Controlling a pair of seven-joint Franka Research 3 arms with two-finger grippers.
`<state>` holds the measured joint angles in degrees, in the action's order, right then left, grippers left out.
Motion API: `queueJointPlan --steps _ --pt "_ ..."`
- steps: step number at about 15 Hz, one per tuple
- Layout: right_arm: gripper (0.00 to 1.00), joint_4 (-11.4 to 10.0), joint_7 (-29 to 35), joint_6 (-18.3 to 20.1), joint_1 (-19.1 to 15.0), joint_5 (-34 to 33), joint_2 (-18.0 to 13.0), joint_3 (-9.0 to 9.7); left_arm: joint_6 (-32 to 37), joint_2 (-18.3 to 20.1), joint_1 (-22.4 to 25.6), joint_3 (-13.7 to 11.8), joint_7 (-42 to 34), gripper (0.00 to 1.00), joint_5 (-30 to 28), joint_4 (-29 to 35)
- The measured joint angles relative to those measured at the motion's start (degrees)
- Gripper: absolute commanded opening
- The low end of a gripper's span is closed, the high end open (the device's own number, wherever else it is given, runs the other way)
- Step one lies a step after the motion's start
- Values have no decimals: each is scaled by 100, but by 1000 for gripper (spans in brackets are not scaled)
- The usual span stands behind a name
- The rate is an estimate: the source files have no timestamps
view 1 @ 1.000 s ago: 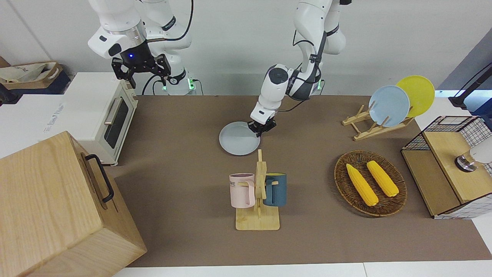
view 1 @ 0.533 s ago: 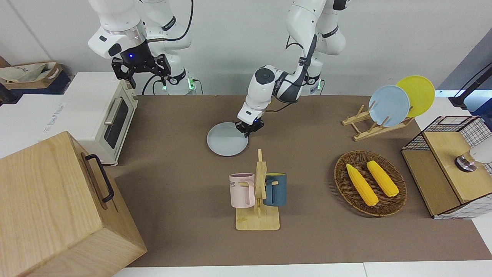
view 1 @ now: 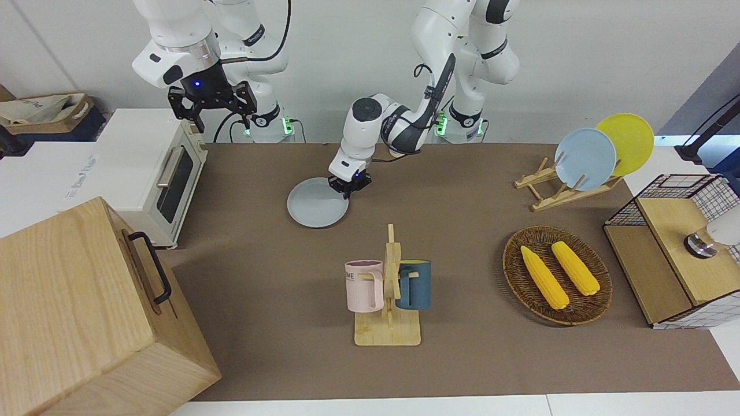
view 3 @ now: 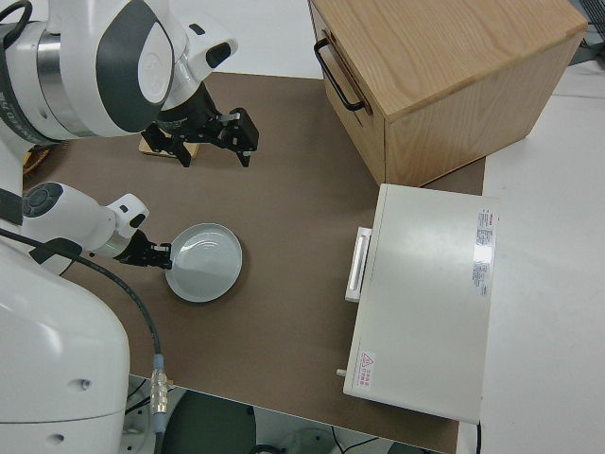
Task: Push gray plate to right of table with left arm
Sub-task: 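Push the gray plate across the table toward the toaster oven with the left gripper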
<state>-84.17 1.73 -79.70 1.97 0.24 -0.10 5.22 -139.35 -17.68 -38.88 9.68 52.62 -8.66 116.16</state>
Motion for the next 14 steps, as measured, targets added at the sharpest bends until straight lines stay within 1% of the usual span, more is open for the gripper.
queueJointPlan --steps 5,6,8,9,14 --pt "983 0 0 0 0 0 0 0 90 -60 -29 3 26 3 0 -124" --pt "983 0 0 0 0 0 0 0 91 -60 -29 2 26 165 0 -125" --pt "983 0 0 0 0 0 0 0 92 -61 -29 2 27 835 0 -134" --pt "983 0 0 0 0 0 0 0 95 -61 -29 0 26 988 0 -137" --pt "983 0 0 0 0 0 0 0 101 -73 -29 -12 26 989 0 -146"
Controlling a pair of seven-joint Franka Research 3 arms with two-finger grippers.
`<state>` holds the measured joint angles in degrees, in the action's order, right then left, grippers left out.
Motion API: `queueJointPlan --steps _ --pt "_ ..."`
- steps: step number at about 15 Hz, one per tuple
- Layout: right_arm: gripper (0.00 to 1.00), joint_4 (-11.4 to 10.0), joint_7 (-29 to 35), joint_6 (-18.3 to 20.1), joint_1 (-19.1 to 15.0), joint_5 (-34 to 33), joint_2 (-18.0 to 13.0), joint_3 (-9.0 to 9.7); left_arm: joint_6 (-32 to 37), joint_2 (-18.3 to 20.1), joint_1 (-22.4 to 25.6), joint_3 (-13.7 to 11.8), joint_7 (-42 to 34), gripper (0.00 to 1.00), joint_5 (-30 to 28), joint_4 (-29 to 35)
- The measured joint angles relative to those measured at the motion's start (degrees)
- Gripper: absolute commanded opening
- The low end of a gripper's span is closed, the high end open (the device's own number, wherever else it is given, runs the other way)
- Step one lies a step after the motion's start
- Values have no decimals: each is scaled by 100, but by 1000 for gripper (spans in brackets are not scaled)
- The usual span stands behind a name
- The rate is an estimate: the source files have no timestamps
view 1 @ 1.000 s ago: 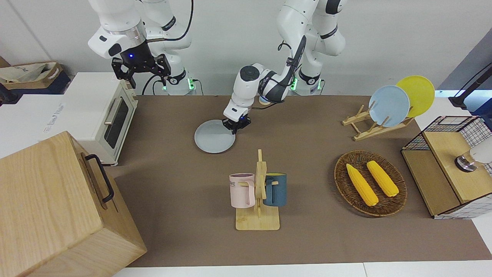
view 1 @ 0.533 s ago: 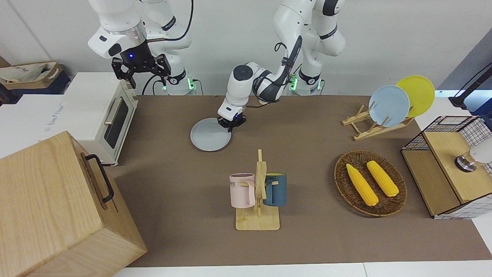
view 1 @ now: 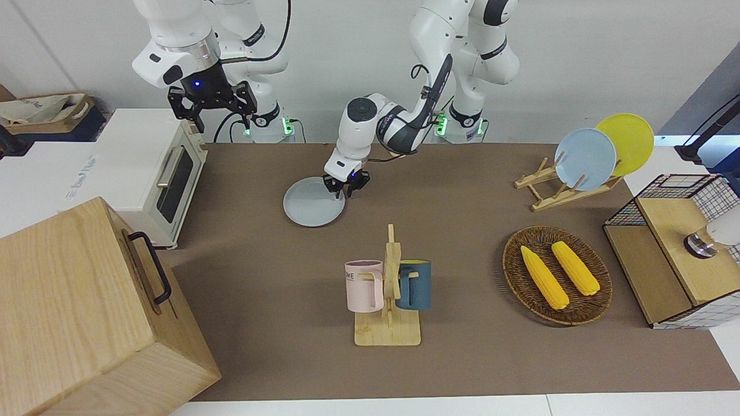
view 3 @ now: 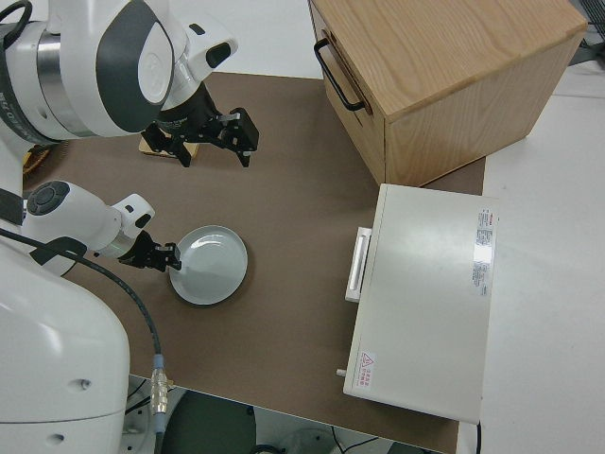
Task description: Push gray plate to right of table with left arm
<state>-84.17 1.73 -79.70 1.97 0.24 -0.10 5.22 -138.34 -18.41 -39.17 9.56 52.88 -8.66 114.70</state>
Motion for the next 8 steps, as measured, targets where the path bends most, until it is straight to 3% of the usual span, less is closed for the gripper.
queueJointPlan --steps 8 --pt "983 0 0 0 0 0 0 0 760 348 189 -269 -380 989 4 -171"
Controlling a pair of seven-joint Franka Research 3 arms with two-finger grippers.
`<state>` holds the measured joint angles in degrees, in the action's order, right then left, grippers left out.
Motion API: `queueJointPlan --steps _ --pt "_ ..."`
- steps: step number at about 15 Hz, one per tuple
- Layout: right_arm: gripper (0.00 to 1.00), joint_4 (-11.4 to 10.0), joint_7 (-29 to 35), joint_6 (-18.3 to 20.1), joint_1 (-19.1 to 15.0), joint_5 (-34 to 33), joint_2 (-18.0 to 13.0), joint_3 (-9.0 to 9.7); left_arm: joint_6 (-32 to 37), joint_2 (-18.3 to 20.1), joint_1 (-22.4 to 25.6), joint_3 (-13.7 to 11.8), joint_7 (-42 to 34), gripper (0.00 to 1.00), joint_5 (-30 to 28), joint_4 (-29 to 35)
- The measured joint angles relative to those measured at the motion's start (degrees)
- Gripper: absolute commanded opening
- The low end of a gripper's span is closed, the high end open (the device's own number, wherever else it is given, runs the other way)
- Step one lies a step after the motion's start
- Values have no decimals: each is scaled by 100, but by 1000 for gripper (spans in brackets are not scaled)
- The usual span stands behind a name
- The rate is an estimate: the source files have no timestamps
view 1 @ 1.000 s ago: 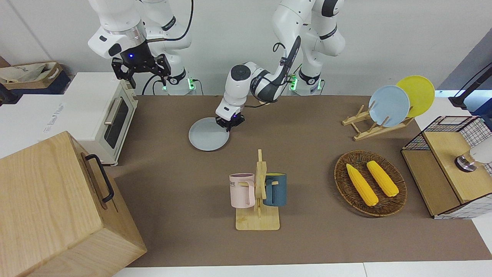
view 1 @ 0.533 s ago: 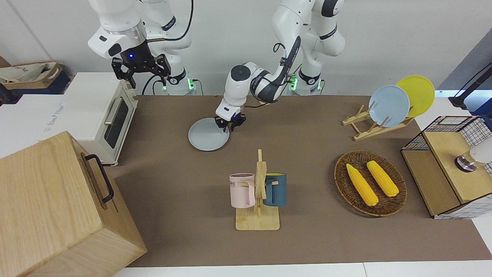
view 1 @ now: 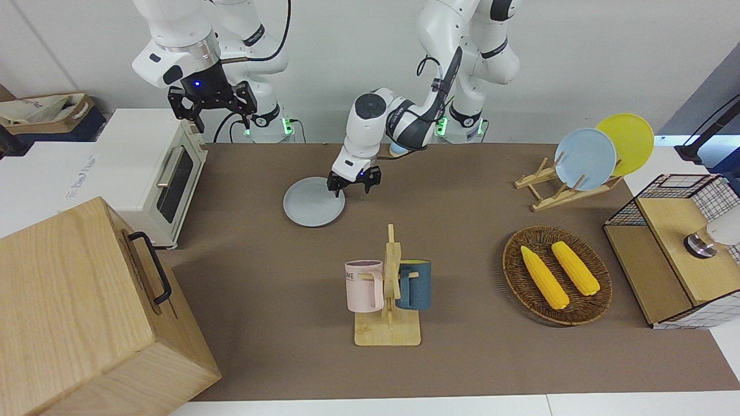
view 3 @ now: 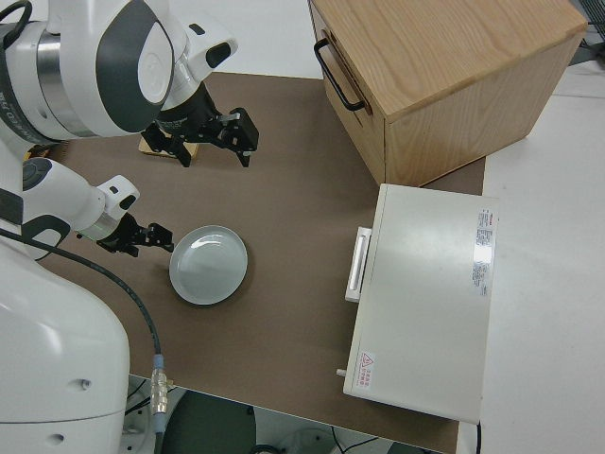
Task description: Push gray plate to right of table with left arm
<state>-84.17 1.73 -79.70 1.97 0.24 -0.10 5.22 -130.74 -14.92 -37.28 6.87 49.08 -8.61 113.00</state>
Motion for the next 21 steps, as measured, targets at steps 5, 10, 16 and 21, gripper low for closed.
queueJointPlan --steps 5,10,16,21 --pt "983 0 0 0 0 0 0 0 850 594 904 -49 -1059 989 0 -25" --pt "983 0 0 0 0 0 0 0 1789 1140 1963 -78 -2293 991 4 -48" --pt "983 0 0 0 0 0 0 0 2644 1505 2938 -96 -3394 991 450 -446" --pt "983 0 0 0 0 0 0 0 2975 1598 3588 -111 -4295 993 718 -774"
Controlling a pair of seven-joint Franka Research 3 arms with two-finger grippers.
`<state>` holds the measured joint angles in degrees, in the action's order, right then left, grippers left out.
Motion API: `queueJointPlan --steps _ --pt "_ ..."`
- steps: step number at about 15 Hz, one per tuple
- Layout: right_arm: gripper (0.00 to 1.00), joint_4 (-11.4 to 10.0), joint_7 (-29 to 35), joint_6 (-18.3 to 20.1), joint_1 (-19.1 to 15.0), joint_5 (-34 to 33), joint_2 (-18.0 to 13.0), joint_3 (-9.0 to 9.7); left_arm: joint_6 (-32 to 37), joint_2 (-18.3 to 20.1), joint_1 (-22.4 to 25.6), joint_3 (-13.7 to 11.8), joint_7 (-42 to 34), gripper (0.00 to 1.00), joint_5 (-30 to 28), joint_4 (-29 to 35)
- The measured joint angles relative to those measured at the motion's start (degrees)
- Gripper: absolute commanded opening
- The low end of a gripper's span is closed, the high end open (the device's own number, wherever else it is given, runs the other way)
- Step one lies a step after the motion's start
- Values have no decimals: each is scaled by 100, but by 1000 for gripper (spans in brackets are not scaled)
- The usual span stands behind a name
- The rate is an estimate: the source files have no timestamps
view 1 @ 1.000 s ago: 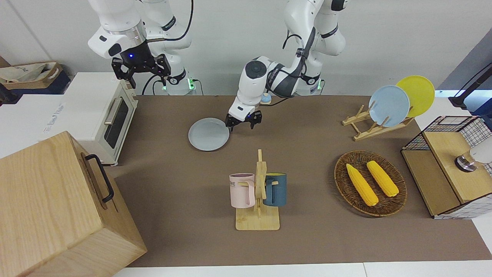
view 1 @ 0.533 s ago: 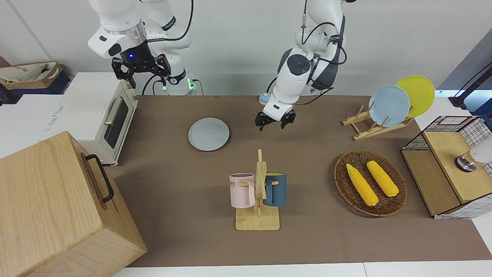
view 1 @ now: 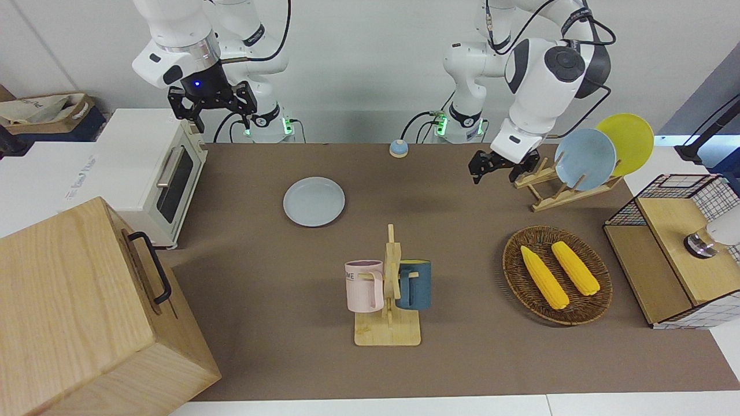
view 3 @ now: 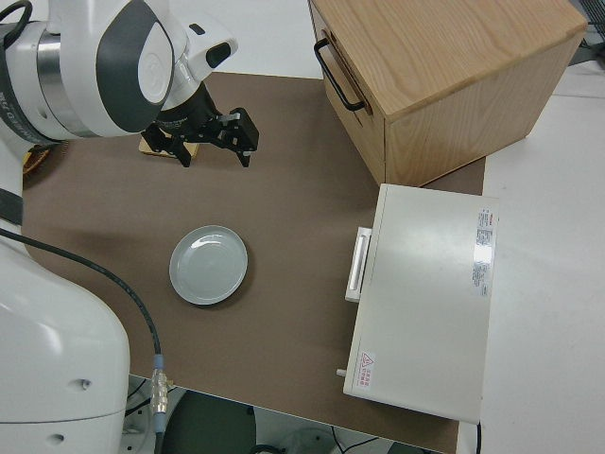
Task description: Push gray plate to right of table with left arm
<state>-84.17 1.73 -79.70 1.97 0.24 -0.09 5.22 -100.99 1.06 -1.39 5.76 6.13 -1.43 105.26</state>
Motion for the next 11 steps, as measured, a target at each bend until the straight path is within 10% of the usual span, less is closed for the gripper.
queueJointPlan --steps 11 --pt "983 0 0 0 0 0 0 0 527 25 777 -118 -1412 993 13 -847"
